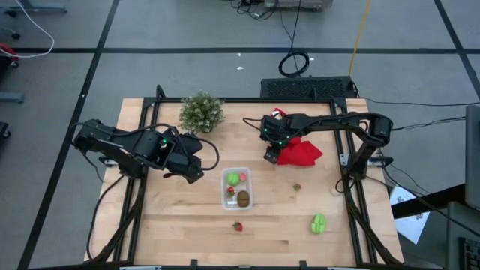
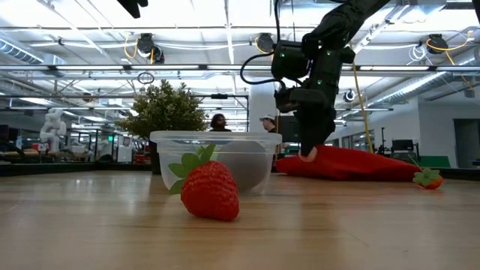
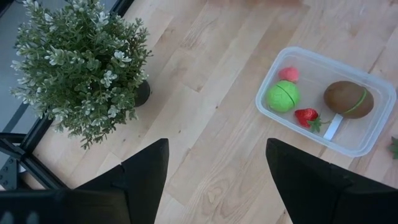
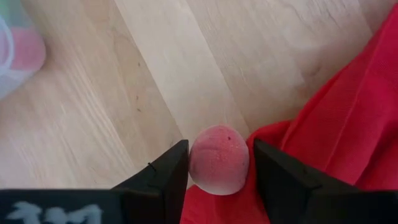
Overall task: Pick and placing Produce into tupperware
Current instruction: Put the pink peach into the transparent bin
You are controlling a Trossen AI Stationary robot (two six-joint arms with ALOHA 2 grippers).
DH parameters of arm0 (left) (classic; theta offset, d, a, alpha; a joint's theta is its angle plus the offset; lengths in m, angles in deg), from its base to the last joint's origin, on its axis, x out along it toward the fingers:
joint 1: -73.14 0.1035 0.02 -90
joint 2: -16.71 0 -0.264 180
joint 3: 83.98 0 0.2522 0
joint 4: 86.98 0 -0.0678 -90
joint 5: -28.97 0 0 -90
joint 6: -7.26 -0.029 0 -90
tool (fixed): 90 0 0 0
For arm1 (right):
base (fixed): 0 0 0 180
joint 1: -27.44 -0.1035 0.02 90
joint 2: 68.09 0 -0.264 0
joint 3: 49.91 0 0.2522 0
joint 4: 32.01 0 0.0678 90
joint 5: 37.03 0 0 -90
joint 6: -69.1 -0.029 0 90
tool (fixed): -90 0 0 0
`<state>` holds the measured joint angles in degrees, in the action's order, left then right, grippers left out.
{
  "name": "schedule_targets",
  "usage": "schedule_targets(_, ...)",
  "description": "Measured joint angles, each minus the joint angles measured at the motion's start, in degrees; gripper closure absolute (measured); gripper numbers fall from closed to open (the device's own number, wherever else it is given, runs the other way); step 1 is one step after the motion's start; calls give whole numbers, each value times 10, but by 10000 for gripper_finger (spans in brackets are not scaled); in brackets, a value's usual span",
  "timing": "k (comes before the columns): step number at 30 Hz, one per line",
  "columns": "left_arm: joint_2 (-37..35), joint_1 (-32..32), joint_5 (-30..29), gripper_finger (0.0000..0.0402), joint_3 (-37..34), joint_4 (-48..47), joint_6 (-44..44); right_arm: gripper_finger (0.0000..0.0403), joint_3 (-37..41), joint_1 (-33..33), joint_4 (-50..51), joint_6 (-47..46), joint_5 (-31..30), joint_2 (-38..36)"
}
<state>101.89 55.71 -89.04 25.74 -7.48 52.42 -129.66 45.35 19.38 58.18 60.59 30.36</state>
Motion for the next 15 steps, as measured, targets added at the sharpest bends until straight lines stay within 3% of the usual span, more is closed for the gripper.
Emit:
schedule_targets(6,0,0,0,128,0,0,0,213,0,0,-2,16,-3,0)
schedule_targets(15,0,0,0,128,0,0,0,123,0,0,-1,26,-19,0)
